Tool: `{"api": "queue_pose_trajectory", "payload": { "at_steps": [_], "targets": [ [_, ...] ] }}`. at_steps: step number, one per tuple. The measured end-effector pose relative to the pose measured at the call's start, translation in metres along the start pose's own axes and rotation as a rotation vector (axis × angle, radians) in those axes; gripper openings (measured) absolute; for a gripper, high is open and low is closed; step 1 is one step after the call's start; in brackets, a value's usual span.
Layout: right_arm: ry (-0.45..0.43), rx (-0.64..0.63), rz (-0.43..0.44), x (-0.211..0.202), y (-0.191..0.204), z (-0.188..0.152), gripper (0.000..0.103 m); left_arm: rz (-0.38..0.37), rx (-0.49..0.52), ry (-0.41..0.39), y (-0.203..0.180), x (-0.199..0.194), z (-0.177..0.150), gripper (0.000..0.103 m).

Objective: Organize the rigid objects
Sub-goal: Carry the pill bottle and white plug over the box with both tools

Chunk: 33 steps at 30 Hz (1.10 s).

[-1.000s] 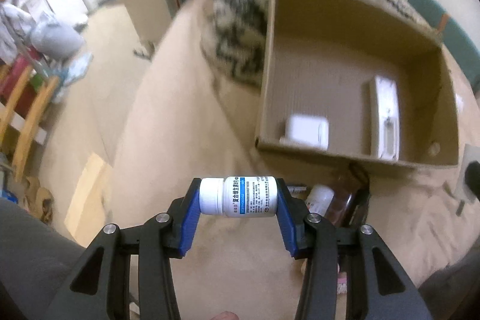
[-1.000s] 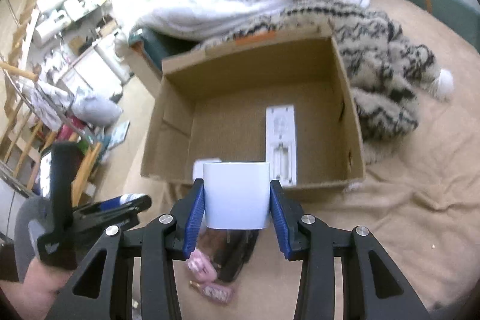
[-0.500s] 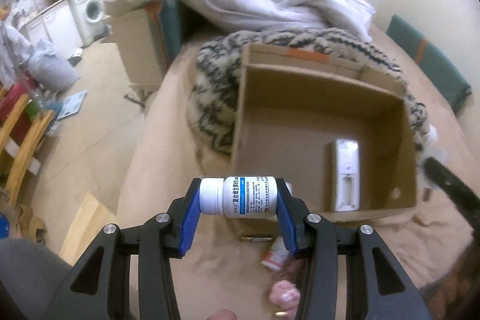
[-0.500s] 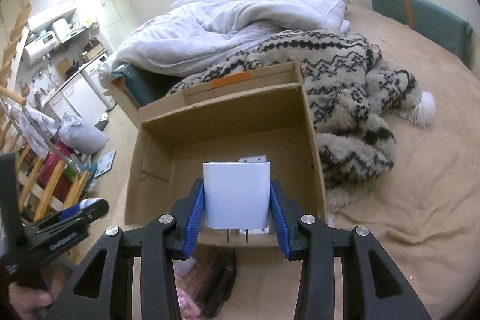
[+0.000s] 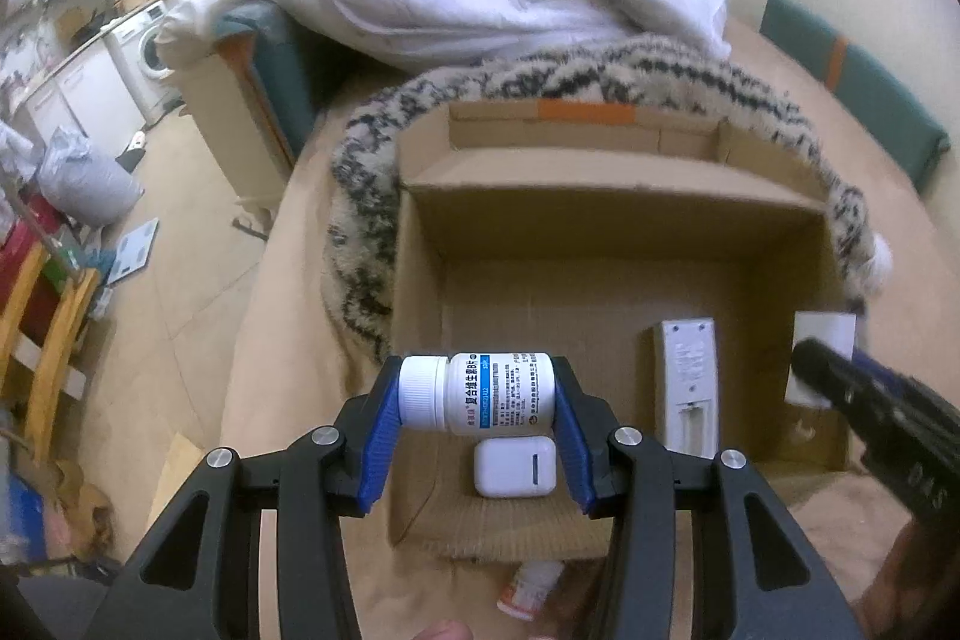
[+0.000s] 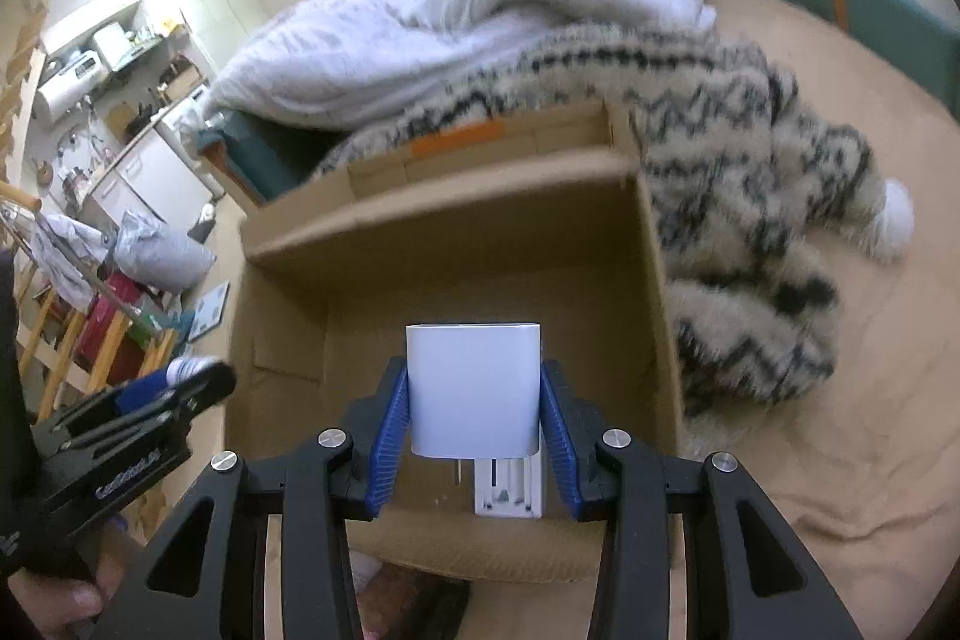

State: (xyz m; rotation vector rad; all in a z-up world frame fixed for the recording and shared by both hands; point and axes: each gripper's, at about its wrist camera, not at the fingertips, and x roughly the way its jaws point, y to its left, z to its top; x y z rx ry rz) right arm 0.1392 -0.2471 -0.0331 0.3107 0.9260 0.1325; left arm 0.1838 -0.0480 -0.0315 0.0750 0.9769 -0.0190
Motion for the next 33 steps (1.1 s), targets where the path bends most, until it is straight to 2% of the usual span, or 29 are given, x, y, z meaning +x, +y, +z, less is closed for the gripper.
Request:
{"api": "queue_pose_trajectory", "payload": {
  "at_steps": [4, 7, 9, 14, 23, 33],
  "targets": [
    [0.089, 0.009, -0.022, 0.023, -0.001, -0.009, 0.043, 0.022, 0.042, 0.021, -0.007, 0.032, -0.009, 0.043],
    [0.130, 0.001, -0.034, 0.034, -0.001, -0.014, 0.043, 0.020, 0.032, 0.066, -0.005, 0.053, -0.018, 0.043],
    [0.152, -0.010, -0.050, 0.041, 0.001, -0.016, 0.043, 0.003, 0.027, 0.092, -0.006, 0.061, -0.020, 0.043],
    [0.212, -0.003, -0.070, 0.056, 0.000, -0.023, 0.043, -0.002, 0.040, 0.093, -0.011, 0.065, -0.023, 0.043],
    [0.240, 0.013, -0.092, 0.063, -0.004, -0.026, 0.043, -0.016, 0.051, 0.121, -0.017, 0.071, -0.027, 0.043],
    [0.201, 0.020, -0.094, 0.058, -0.005, -0.019, 0.044, -0.011, 0.077, 0.096, -0.023, 0.067, -0.031, 0.043]
  ]
}}
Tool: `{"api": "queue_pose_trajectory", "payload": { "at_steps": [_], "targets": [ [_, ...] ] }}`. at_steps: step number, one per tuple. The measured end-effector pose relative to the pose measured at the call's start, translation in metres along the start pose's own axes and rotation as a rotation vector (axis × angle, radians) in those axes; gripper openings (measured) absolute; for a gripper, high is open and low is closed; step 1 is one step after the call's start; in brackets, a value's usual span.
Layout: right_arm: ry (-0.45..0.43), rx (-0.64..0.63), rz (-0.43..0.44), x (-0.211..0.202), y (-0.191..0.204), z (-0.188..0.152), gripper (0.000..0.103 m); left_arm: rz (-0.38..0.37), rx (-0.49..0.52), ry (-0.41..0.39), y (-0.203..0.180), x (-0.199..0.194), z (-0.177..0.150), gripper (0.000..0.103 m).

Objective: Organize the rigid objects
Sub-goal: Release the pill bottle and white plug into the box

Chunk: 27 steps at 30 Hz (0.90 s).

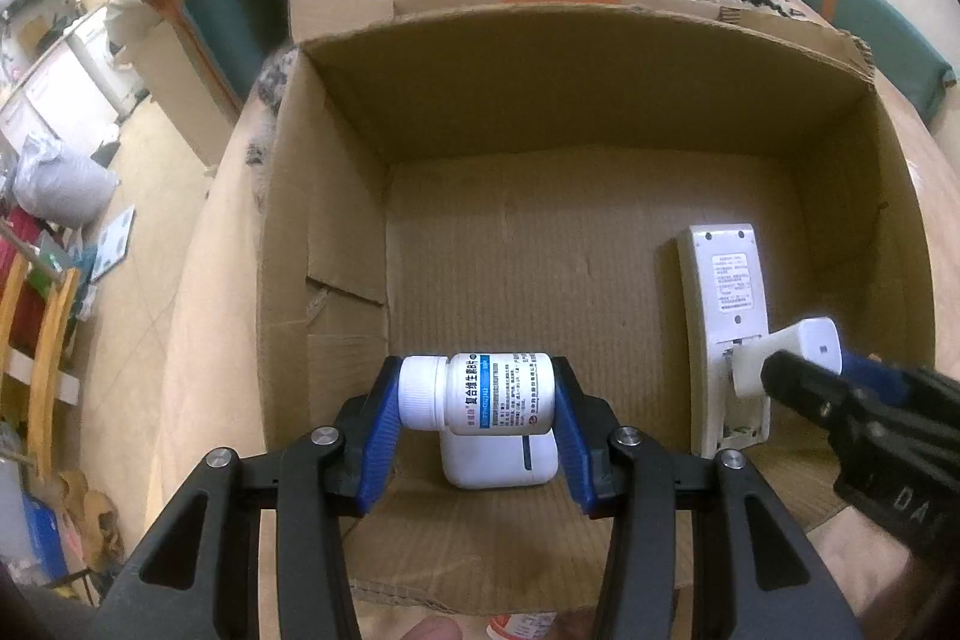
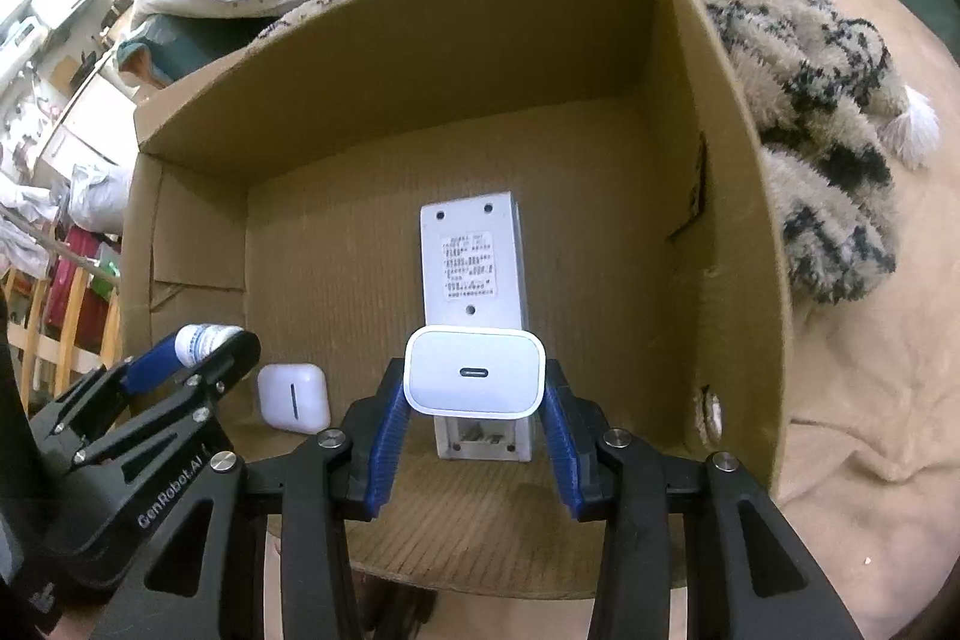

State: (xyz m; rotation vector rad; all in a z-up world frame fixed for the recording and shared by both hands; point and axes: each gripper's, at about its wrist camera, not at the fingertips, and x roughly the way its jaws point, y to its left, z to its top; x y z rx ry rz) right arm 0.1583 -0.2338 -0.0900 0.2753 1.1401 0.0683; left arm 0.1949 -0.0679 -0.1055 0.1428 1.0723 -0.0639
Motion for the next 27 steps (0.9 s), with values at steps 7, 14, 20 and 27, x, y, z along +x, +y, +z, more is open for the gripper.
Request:
{"api": "queue_pose_trajectory", "payload": {
  "at_steps": [7, 14, 20, 27],
  "targets": [
    [-0.117, 0.021, 0.040, -0.022, 0.000, 0.005, 0.072, -0.007, 0.012, -0.011, -0.005, -0.004, 0.001, 0.061],
    [-0.222, 0.010, 0.080, -0.044, 0.005, 0.008, 0.101, -0.031, 0.033, -0.057, -0.010, -0.016, 0.002, 0.086],
    [-0.200, 0.027, 0.069, -0.039, 0.002, 0.009, 0.103, -0.053, 0.002, -0.072, -0.005, -0.021, 0.002, 0.096],
    [-0.233, 0.087, 0.070, -0.049, -0.009, 0.008, 0.103, -0.063, -0.033, -0.090, 0.001, -0.033, 0.002, 0.100]
  ]
}}
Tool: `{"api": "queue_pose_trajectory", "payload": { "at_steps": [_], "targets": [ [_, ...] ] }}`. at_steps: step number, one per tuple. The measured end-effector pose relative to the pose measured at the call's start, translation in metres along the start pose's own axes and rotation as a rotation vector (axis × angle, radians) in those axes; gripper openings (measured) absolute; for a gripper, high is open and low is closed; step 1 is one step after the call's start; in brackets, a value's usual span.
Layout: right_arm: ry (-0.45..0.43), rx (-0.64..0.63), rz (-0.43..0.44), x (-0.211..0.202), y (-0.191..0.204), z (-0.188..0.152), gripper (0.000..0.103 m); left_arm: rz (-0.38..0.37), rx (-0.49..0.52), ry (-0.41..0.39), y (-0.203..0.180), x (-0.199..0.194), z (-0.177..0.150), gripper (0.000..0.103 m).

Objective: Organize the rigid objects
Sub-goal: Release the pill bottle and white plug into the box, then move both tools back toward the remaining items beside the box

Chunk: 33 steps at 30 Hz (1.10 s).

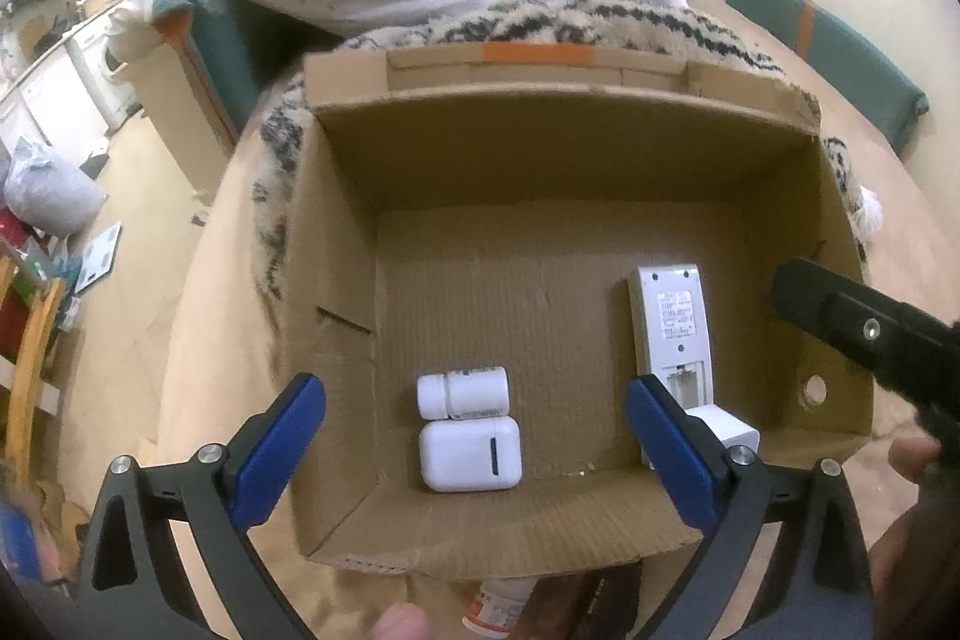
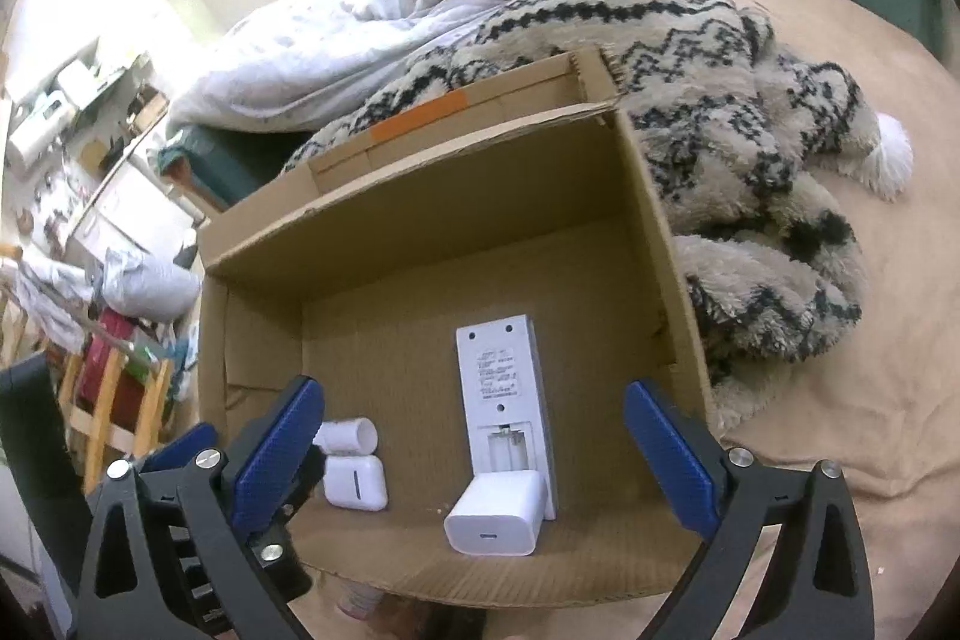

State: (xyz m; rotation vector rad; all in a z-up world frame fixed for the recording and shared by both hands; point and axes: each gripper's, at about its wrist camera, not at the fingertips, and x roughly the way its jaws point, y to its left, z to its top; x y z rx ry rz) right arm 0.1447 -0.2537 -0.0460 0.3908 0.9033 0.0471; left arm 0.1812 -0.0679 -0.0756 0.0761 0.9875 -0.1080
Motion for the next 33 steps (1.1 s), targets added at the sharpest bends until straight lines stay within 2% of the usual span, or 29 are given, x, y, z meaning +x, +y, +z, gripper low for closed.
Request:
{"api": "queue_pose_trajectory", "payload": {
  "at_steps": [7, 12, 18, 22, 24, 28, 33],
  "targets": [
    [-0.048, 0.020, -0.021, -0.020, -0.008, -0.002, 0.103, -0.004, -0.046, -0.024, 0.017, -0.023, 0.001, 0.101],
    [-0.056, 0.021, -0.017, -0.036, -0.009, -0.009, 0.103, -0.023, -0.130, 0.033, 0.036, -0.032, -0.007, 0.101],
    [-0.049, -0.006, -0.021, -0.050, -0.004, -0.025, 0.103, -0.002, -0.159, 0.046, 0.053, -0.046, -0.024, 0.101],
    [0.006, -0.002, -0.005, -0.051, -0.003, -0.042, 0.103, 0.007, -0.193, 0.062, 0.067, -0.050, -0.040, 0.101],
    [0.066, 0.013, 0.002, -0.047, -0.006, -0.053, 0.103, 0.015, -0.211, 0.078, 0.074, -0.049, -0.047, 0.101],
    [0.206, 0.066, 0.017, -0.032, -0.014, -0.077, 0.103, 0.004, -0.290, 0.189, 0.088, -0.034, -0.064, 0.101],
    [0.304, 0.166, 0.052, -0.017, -0.026, -0.095, 0.103, -0.016, -0.292, 0.284, 0.083, -0.013, -0.077, 0.101]
  ]
}}
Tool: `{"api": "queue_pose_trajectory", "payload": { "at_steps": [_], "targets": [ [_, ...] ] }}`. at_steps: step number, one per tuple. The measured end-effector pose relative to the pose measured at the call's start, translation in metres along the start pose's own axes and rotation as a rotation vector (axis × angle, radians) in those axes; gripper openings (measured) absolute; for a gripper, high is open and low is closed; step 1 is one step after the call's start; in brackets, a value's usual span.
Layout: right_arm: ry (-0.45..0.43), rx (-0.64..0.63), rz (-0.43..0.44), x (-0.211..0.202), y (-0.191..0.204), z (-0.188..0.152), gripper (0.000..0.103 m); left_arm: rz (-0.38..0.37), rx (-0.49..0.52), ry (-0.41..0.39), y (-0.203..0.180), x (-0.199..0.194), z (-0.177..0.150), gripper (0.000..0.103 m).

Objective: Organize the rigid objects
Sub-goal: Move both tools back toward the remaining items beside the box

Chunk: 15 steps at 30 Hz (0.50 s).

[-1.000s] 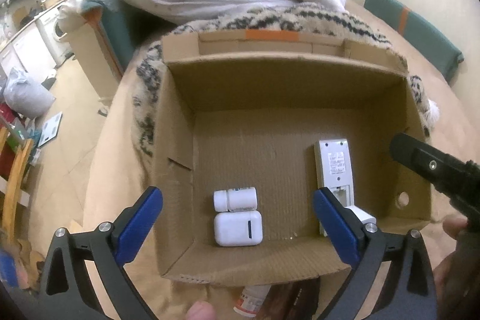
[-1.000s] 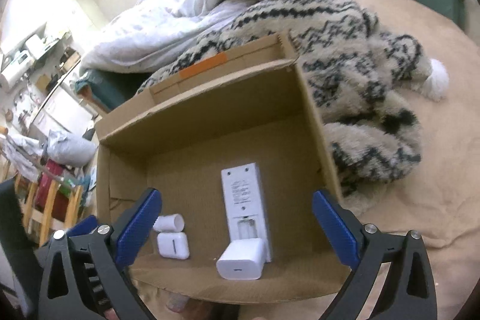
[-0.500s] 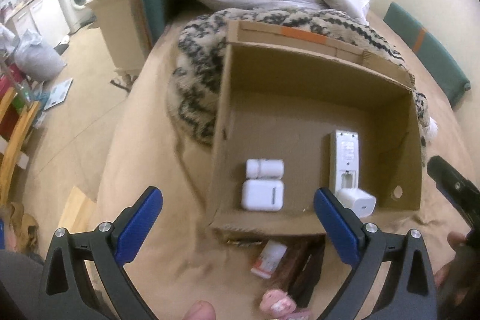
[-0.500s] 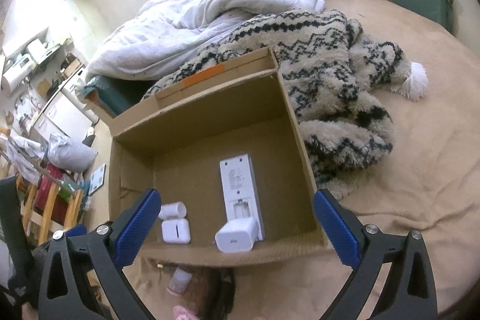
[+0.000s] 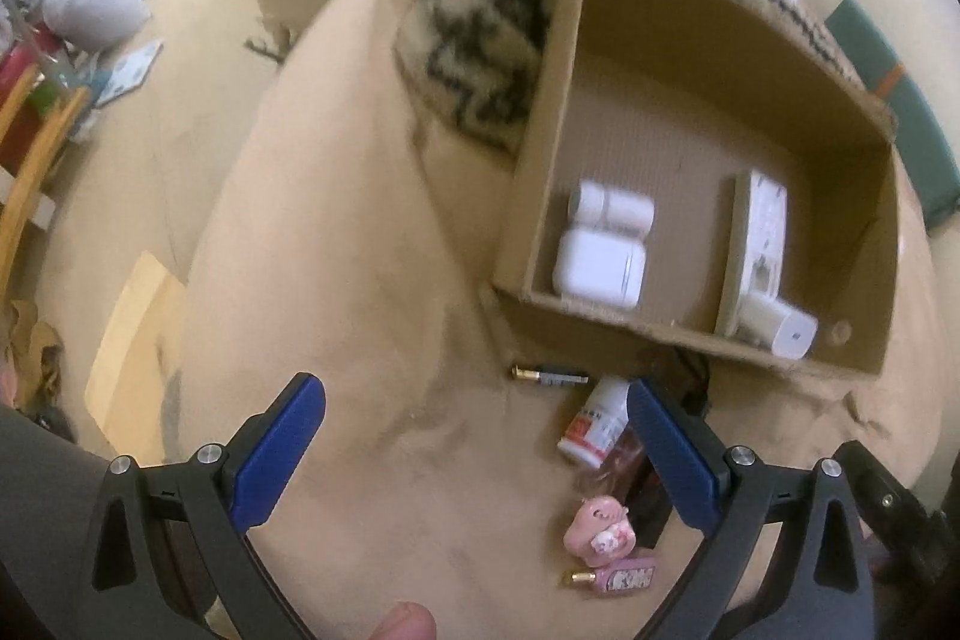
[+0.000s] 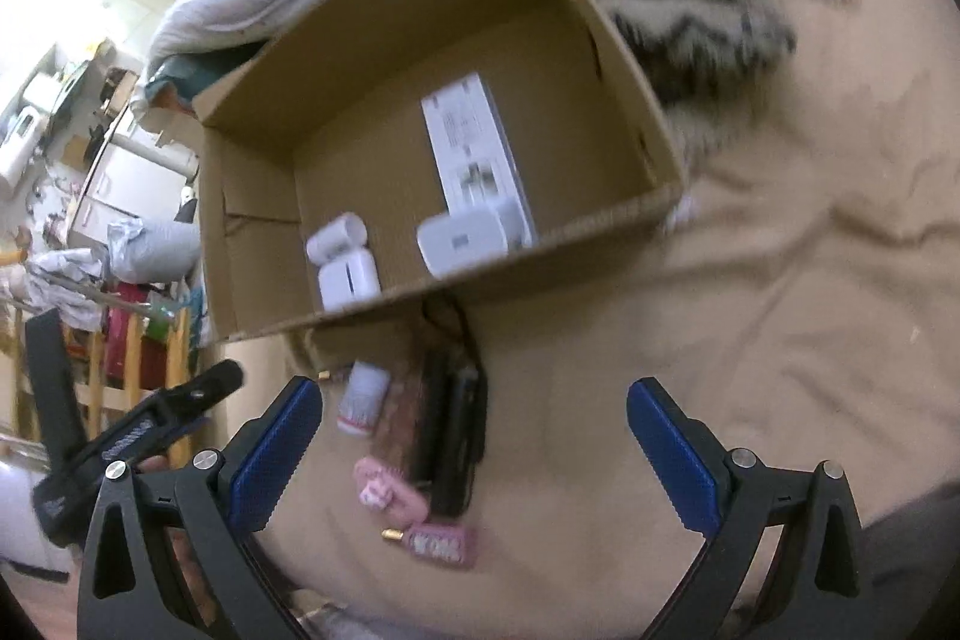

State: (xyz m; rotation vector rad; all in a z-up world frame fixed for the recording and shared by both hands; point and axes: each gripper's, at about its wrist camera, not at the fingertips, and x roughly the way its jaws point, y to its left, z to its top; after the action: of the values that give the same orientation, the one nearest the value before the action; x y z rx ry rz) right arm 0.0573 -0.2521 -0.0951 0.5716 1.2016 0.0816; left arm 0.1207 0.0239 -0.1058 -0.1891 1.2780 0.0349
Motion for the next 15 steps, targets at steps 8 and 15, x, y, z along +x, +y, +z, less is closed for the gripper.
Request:
{"api": "queue_pose_trajectory", "payload": {
  "at_steps": [8, 15],
  "targets": [
    [0.049, 0.072, 0.018, 0.013, -0.011, 0.001, 0.103, -0.004, -0.023, 0.147, -0.008, 0.049, 0.002, 0.083],
    [0.064, 0.024, -0.001, 0.019, 0.000, 0.002, 0.103, 0.017, -0.007, 0.192, -0.022, 0.074, 0.002, 0.082]
  ]
}}
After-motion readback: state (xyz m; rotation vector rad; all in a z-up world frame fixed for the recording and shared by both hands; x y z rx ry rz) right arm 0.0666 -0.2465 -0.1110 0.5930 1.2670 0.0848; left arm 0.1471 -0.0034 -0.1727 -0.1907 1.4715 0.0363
